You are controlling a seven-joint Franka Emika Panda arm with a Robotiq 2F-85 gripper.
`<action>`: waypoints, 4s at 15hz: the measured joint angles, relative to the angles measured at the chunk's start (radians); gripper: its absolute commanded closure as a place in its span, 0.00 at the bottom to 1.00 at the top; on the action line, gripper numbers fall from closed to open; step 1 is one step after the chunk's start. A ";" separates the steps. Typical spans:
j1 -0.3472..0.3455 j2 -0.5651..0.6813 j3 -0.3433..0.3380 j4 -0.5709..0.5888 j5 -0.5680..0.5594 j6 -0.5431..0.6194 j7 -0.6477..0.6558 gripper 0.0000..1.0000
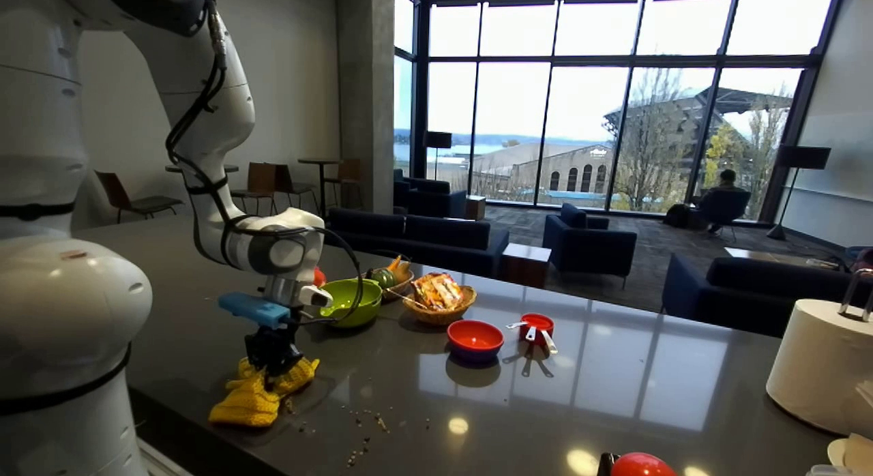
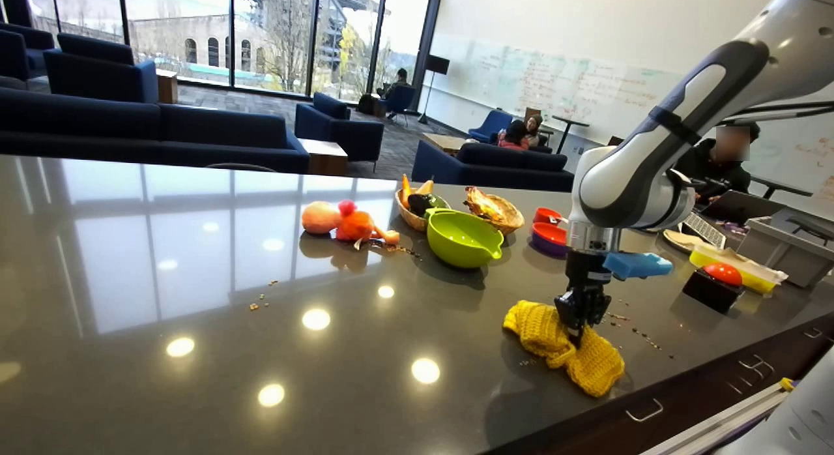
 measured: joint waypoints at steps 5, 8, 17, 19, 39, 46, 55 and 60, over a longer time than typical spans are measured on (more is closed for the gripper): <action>-0.054 0.000 -0.061 -0.001 -0.124 0.000 0.000 0.96; -0.080 0.001 -0.092 -0.001 -0.182 0.000 0.001 0.96; -0.167 0.018 -0.220 -0.001 -0.436 0.075 0.035 0.96; -0.193 0.025 -0.265 -0.001 -0.526 0.101 0.066 0.96; -0.187 -0.150 -0.212 0.000 -0.676 0.112 0.302 0.96; -0.046 -0.268 0.027 0.036 -0.500 -0.023 0.412 0.96; 0.086 -0.221 0.165 0.123 -0.271 -0.047 0.453 0.96; 0.156 -0.105 0.205 0.164 -0.120 0.007 0.452 0.96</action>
